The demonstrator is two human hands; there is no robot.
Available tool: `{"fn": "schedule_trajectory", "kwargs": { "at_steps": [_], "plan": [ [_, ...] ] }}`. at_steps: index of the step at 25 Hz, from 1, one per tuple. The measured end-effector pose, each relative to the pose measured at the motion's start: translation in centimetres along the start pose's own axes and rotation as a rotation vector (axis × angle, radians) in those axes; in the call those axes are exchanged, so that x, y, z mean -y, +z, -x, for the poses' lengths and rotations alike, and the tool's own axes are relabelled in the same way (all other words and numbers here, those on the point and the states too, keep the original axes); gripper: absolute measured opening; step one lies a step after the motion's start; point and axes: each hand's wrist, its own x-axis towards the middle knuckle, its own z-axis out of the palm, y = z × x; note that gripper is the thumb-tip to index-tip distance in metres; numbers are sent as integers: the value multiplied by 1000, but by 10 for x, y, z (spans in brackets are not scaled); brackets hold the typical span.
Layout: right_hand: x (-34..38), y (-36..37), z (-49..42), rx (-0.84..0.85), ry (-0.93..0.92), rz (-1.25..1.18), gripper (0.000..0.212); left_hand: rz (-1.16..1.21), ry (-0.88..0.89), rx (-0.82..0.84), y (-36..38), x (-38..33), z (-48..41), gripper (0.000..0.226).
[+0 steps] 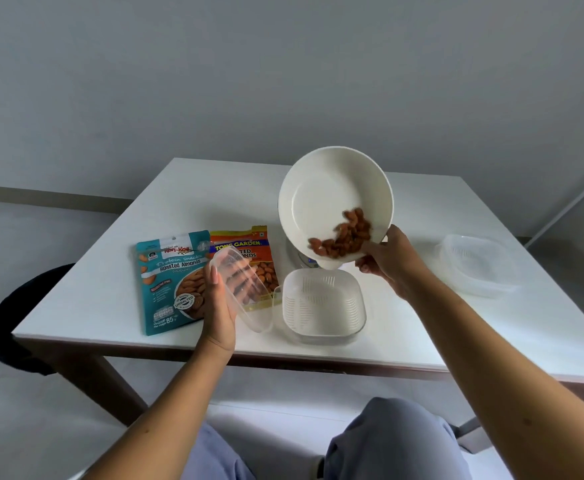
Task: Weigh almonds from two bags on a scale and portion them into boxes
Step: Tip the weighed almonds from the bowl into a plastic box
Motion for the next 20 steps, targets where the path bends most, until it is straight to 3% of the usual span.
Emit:
{"fn": "schedule_trajectory", "kwargs": {
  "at_steps": [4,10,14,17,20],
  "plan": [
    [-15,-6,27,-2,-61,47,28,-6,-10,0,-1,1,-1,120],
    [-31,-8,49,-70,-416,227,35,19,-39,-4,-2,4,-3,133],
    [-38,-9,50,-93,-571,221,25,30,-79,1,-8,9,-5,125],
    [-40,-8,49,-101,-620,188,25,18,-87,-4,-9,10,-5,124],
    [-37,-6,43,-117,-557,175,27,2,-50,-20,-4,7,-4,132]
  ]
}}
